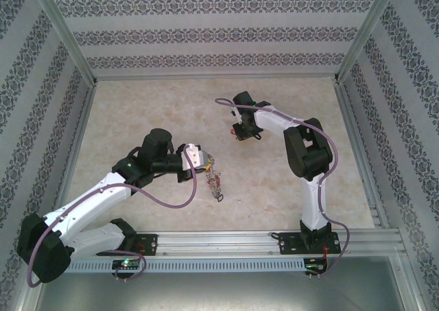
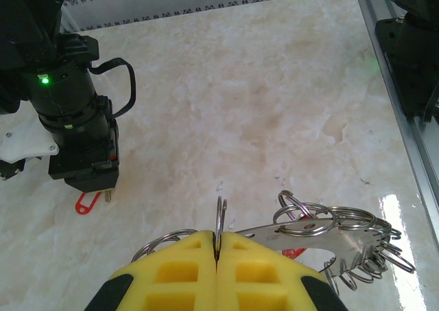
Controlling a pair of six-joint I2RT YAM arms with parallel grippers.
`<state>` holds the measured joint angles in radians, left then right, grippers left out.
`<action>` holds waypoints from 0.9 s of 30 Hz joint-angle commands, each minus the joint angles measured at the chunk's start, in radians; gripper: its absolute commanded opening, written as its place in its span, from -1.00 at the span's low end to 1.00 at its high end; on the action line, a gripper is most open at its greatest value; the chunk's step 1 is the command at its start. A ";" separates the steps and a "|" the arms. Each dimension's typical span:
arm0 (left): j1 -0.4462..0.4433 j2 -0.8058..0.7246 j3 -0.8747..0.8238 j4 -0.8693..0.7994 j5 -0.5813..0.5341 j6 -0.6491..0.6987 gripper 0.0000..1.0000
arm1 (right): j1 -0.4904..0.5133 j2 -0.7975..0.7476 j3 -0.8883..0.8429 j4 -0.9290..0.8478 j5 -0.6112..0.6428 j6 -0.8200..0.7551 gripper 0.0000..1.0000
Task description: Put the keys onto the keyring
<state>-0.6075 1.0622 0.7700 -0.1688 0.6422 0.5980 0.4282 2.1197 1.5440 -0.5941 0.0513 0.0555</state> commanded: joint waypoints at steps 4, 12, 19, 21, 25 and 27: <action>0.002 -0.015 0.035 0.010 0.013 0.019 -1.00 | -0.003 0.009 0.020 0.002 0.031 0.033 -0.74; 0.002 -0.015 0.035 0.010 0.011 0.016 -1.00 | -0.009 0.000 0.014 0.020 0.067 0.036 -0.80; 0.002 -0.015 0.034 0.014 0.010 0.011 -1.00 | -0.014 0.008 0.022 0.022 0.106 0.049 -0.65; 0.002 -0.017 0.034 0.015 0.010 0.008 -1.00 | -0.016 0.009 0.022 0.025 0.097 0.051 -0.64; 0.002 -0.017 0.033 0.015 0.010 0.009 -1.00 | -0.022 0.010 0.021 0.037 0.059 0.053 -0.64; 0.002 -0.017 0.033 0.015 0.010 0.008 -1.00 | -0.022 0.012 0.025 0.036 0.058 0.050 -0.64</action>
<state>-0.6075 1.0622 0.7700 -0.1696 0.6418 0.5980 0.4145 2.1197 1.5440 -0.5671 0.1158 0.0883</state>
